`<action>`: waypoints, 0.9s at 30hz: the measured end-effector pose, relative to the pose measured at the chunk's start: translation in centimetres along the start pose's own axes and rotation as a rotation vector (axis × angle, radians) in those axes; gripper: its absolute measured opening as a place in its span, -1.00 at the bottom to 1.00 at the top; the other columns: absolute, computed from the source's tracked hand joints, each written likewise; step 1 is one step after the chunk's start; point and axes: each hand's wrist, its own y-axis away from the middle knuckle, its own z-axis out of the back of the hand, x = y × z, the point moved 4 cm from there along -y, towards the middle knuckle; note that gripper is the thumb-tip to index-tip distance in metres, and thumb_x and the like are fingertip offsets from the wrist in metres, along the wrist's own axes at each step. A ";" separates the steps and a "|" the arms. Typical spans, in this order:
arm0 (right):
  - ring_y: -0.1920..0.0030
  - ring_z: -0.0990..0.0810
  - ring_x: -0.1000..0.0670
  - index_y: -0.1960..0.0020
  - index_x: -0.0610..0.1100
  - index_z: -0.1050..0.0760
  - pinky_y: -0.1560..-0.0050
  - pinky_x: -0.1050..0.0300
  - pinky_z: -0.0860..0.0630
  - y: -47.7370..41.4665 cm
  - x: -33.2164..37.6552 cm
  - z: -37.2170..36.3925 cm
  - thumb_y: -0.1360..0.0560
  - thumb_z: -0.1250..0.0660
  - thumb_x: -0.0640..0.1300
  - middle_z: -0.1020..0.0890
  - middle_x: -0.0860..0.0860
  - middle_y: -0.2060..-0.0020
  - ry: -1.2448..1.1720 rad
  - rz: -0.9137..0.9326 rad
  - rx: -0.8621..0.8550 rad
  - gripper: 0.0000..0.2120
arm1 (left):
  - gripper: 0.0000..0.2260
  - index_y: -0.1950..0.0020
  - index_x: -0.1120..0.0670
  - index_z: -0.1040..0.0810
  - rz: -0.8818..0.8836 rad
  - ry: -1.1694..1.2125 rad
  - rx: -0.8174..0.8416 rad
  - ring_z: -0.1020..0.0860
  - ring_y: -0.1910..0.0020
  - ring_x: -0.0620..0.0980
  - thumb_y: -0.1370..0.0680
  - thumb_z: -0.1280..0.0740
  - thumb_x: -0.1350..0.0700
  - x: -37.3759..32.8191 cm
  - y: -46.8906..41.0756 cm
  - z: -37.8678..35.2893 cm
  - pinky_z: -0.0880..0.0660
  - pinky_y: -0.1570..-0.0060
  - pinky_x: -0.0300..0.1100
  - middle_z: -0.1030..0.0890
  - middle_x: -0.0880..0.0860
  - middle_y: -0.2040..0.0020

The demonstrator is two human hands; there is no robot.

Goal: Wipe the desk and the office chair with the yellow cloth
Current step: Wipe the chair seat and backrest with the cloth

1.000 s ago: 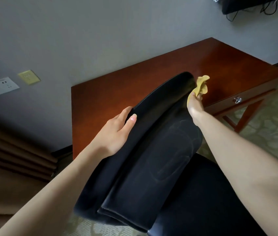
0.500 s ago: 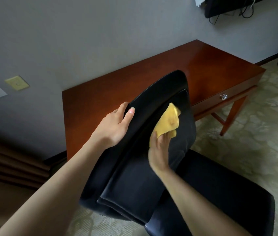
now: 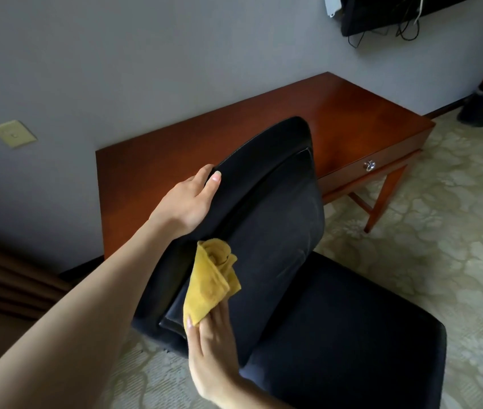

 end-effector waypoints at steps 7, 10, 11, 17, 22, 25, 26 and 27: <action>-0.53 0.08 -0.08 -0.51 -0.22 -0.02 -0.51 -0.03 0.11 -10.4 -3.0 5.3 -0.65 -0.04 -0.22 0.00 -0.11 -0.52 -0.176 -0.285 -0.207 -0.54 | -0.47 -0.55 -0.10 -0.09 -0.008 0.001 0.006 -0.23 -0.48 0.07 -0.62 0.11 -0.25 0.1 0.0 0.0 -0.16 -0.34 -0.12 -0.26 0.05 -0.51; -0.52 0.05 -0.18 -0.48 -0.27 -0.05 -0.50 -0.10 0.11 -14.1 -4.8 7.9 -0.64 -0.06 -0.25 -0.04 -0.20 -0.50 -0.154 -0.299 -0.245 -0.56 | -0.47 -0.55 -0.11 -0.08 -0.007 0.003 0.014 -0.23 -0.47 0.08 -0.62 0.11 -0.25 0.1 -0.2 0.1 -0.16 -0.36 -0.11 -0.26 0.05 -0.51; -0.52 0.09 -0.19 -0.48 -0.28 -0.04 -0.50 -0.09 0.14 -15.0 -5.4 8.5 -0.64 -0.05 -0.23 -0.02 -0.21 -0.51 -0.132 -0.319 -0.232 -0.56 | -0.47 -0.56 -0.11 -0.08 -0.007 0.008 0.013 -0.23 -0.48 0.07 -0.62 0.11 -0.25 0.1 -0.2 0.1 -0.15 -0.36 -0.12 -0.25 0.05 -0.52; -0.52 0.24 -0.07 -0.54 -0.15 0.19 -0.50 -0.05 0.18 -20.3 -8.6 11.9 -0.67 0.06 -0.03 0.20 -0.08 -0.53 -0.113 -0.538 -0.212 -0.47 | -0.48 -0.55 -0.12 -0.11 -0.005 0.073 0.029 -0.23 -0.48 0.03 -0.62 0.10 -0.25 0.3 -0.2 0.0 -0.14 -0.33 -0.18 -0.27 0.02 -0.51; -0.53 0.21 -0.06 -0.55 -0.12 0.18 -0.50 -0.09 0.11 -23.9 -11.5 14.8 -0.66 0.10 0.02 0.20 -0.05 -0.53 -0.068 -0.662 -0.230 -0.46 | -0.49 -0.55 -0.13 -0.11 -0.001 0.091 0.028 -0.23 -0.48 0.02 -0.61 0.10 -0.25 0.3 -0.1 0.1 -0.12 -0.28 -0.22 -0.29 0.03 -0.50; -0.52 0.21 -0.04 -0.56 -0.10 0.18 -0.50 -0.06 0.17 -25.0 -13.5 16.4 -0.66 0.11 0.05 0.19 -0.02 -0.54 -0.062 -0.708 -0.234 -0.46 | -0.49 -0.54 -0.13 -0.12 0.002 0.099 0.026 -0.23 -0.47 0.02 -0.62 0.10 -0.24 0.3 -0.1 0.1 -0.12 -0.26 -0.24 -0.29 0.03 -0.50; -0.52 0.22 -0.03 -0.55 -0.10 0.19 -0.50 -0.03 0.19 -25.2 -14.0 16.8 -0.66 0.12 0.05 0.20 -0.01 -0.54 -0.067 -0.729 -0.244 -0.46 | -0.50 -0.54 -0.13 -0.12 0.002 0.101 0.028 -0.24 -0.47 0.02 -0.62 0.11 -0.23 0.3 -0.2 0.1 -0.13 -0.26 -0.23 -0.31 0.03 -0.49; -0.52 0.23 -0.02 -0.55 -0.10 0.19 -0.49 -0.01 0.21 -25.4 -14.4 17.0 -0.66 0.12 0.05 0.19 -0.01 -0.54 -0.077 -0.748 -0.261 -0.46 | -0.50 -0.54 -0.13 -0.13 0.002 0.104 0.030 -0.27 -0.45 0.03 -0.62 0.11 -0.23 0.3 -0.2 0.2 -0.16 -0.26 -0.22 -0.32 0.04 -0.48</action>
